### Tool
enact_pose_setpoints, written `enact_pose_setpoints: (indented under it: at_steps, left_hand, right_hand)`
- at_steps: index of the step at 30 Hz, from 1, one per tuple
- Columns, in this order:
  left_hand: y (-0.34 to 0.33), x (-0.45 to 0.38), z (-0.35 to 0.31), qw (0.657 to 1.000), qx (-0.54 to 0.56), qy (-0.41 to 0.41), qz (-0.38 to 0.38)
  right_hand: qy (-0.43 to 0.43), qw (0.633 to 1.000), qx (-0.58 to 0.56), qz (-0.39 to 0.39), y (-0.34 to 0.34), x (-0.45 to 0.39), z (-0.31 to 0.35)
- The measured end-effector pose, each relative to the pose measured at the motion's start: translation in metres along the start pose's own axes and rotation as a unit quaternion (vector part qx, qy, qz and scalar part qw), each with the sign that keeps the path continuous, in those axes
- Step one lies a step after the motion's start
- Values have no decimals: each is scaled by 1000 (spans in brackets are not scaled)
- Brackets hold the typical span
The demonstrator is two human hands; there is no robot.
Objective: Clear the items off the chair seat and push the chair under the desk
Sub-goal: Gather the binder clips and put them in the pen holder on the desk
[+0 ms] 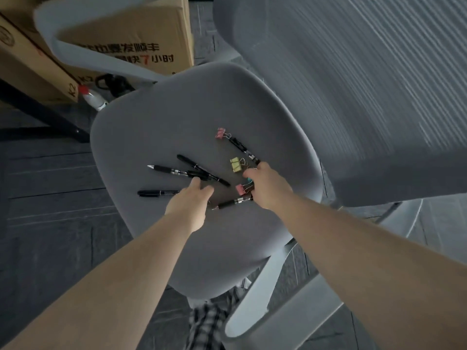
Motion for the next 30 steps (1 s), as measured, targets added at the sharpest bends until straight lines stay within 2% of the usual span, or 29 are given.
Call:
enact_pose_setpoints:
  at_steps: [9, 12, 16, 26, 30]
  left_hand:
    - [2, -2, -6, 997, 34, -51, -52]
    - [8, -2, -2, 989, 123, -59, -56]
    - [24, -6, 8, 969, 228, -15, -95]
    - [34, -22, 11, 978, 197, 23, -60]
    - [37, -36, 11, 982, 180, 21, -54]
  right_hand:
    - [27, 999, 14, -31, -3, -8, 4]
    - [31, 999, -8, -33, -3, -10, 1]
    - [31, 999, -31, -20, -6, -14, -4]
    - [77, 997, 16, -13, -3, -14, 5]
    - [94, 992, -63, -63, 12, -14, 4]
Point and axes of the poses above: each hand's wrist, its own x-axis away from the middle knuckle, its own y-axis out of the back of the hand, z = x × y, the point moved 7 cm from there along -x, towards the middle knuckle, and after that the axes turned 7 degrees about z, right-handed, at the moved point
